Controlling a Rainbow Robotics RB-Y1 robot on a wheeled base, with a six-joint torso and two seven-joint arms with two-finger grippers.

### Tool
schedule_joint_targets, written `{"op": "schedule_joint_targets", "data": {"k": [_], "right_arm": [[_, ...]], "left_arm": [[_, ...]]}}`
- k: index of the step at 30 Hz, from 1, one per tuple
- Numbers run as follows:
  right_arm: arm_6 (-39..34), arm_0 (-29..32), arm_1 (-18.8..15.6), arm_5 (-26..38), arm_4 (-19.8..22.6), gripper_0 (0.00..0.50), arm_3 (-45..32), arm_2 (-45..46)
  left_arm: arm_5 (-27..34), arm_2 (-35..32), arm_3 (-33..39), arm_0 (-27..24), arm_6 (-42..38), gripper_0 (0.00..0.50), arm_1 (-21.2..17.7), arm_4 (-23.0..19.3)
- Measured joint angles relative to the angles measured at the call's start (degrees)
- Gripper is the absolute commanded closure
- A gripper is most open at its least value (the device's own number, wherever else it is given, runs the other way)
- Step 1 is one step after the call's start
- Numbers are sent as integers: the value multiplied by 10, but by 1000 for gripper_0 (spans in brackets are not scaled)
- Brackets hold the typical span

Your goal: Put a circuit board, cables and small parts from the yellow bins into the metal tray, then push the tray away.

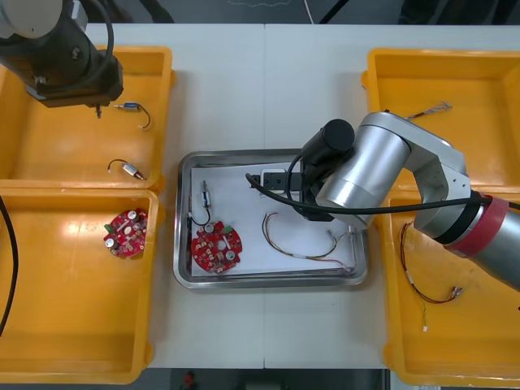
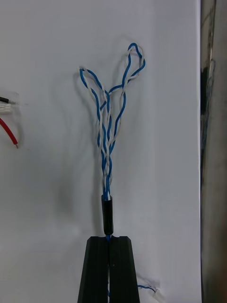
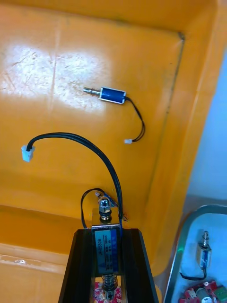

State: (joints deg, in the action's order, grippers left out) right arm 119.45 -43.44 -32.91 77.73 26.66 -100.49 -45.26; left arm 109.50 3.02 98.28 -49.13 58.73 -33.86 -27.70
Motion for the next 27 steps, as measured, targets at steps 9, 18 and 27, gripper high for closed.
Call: {"op": "schedule_joint_targets", "data": {"k": [9,18,27], "right_arm": [[-1,0,0,0,-6,0,0,0],[-2,-1,0,65,-7,0,-40,4],[-74,3,7,239,-7,0,-148,72]], "left_arm": [[0,9,30,0,0,500,0,-14],[1,18,40,0,0,500,0,-19],[1,37,46,0,0,500,0,-20]]}}
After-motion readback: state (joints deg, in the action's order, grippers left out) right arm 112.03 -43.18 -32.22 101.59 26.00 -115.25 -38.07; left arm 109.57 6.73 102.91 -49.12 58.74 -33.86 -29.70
